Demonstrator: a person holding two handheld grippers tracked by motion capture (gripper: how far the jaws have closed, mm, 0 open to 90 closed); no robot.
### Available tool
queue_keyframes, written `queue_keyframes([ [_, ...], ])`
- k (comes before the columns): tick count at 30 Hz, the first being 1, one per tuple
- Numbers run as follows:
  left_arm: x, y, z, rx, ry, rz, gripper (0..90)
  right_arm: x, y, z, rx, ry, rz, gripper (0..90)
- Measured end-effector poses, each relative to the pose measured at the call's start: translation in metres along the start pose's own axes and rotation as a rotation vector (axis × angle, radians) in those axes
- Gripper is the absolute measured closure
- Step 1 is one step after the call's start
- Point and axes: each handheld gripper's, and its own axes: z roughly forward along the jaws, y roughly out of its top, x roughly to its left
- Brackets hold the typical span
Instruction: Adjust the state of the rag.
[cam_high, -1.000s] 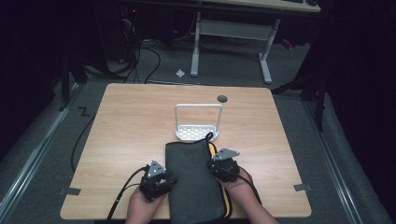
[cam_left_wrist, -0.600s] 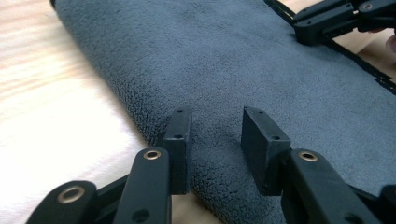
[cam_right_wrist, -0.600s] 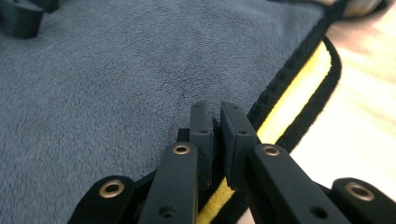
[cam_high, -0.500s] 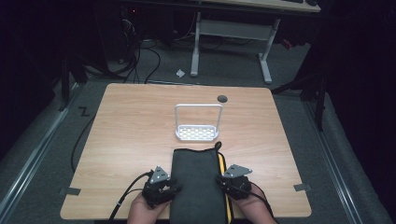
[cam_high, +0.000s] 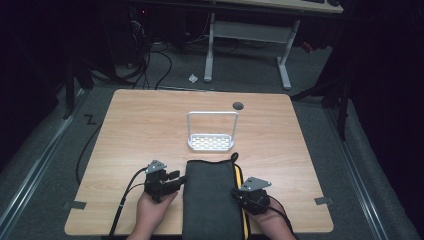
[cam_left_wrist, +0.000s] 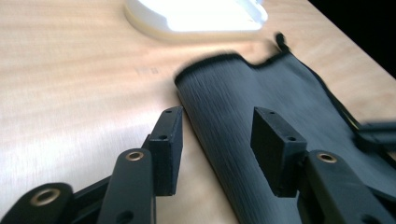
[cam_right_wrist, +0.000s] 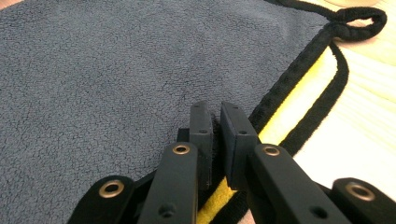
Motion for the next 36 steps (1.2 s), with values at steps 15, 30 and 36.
queue_keyframes([
  [15,-0.001,0.014,0.035,0.058,0.113,0.073,54.6,-0.001,0.000,0.000,-0.002,0.005,-0.004,84.0],
  [30,-0.015,0.011,0.041,0.072,0.142,0.202,57.0,0.000,0.000,0.000,-0.003,-0.001,-0.005,83.2],
  [36,-0.021,0.010,0.043,0.089,0.157,0.267,56.0,0.001,0.000,0.001,-0.004,-0.007,0.001,82.7],
])
